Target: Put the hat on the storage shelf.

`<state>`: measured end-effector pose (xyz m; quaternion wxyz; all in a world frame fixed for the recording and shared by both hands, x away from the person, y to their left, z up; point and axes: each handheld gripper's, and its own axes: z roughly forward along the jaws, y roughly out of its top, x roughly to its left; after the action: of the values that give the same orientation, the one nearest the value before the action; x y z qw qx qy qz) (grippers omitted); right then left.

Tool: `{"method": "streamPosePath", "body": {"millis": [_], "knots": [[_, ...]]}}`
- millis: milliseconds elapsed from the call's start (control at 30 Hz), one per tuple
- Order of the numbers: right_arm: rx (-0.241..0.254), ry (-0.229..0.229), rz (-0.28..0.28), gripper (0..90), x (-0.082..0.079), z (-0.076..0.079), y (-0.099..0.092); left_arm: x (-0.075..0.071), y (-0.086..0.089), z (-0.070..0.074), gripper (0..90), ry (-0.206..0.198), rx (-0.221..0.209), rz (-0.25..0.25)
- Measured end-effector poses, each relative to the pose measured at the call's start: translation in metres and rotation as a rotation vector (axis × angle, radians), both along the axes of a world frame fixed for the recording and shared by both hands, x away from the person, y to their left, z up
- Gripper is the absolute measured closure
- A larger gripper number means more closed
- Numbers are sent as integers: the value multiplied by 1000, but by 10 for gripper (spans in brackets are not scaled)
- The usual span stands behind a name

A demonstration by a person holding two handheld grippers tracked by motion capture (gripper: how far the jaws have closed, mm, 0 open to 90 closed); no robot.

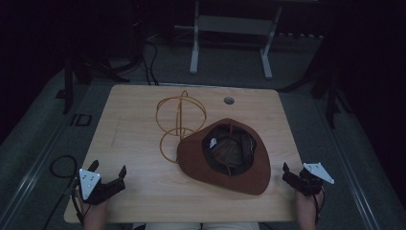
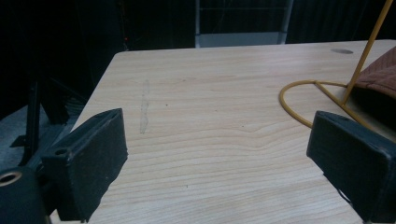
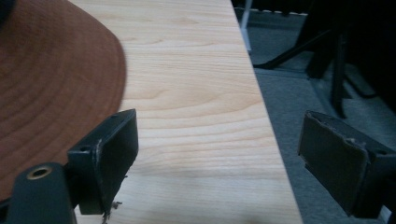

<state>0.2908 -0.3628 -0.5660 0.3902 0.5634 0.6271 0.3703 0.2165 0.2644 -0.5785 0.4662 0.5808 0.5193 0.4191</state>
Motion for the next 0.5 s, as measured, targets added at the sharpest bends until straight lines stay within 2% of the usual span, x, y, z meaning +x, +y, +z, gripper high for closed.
{"method": "streamPosePath", "body": {"millis": [167, 233, 300, 333, 433, 500], "knots": [[10, 4, 22, 123, -1, 6, -1, 1, -3, 1, 54, 5, -10, -26], [26, 16, 43, 131, 0, 13, -1, 1, -6, 1, 53, 22, -9, -44], [22, 25, 58, 135, 1, 19, 0, 2, -9, 1, 49, 44, 3, -63], [20, 36, 62, 135, 2, 21, 2, 3, -10, 1, 41, 57, 8, -66], [69, 82, 97, 135, 6, 30, 6, 4, -14, 1, 36, 68, 24, -80], [68, 104, 122, 135, 9, 35, 12, 3, -16, 1, 32, 59, 38, -80]]}}
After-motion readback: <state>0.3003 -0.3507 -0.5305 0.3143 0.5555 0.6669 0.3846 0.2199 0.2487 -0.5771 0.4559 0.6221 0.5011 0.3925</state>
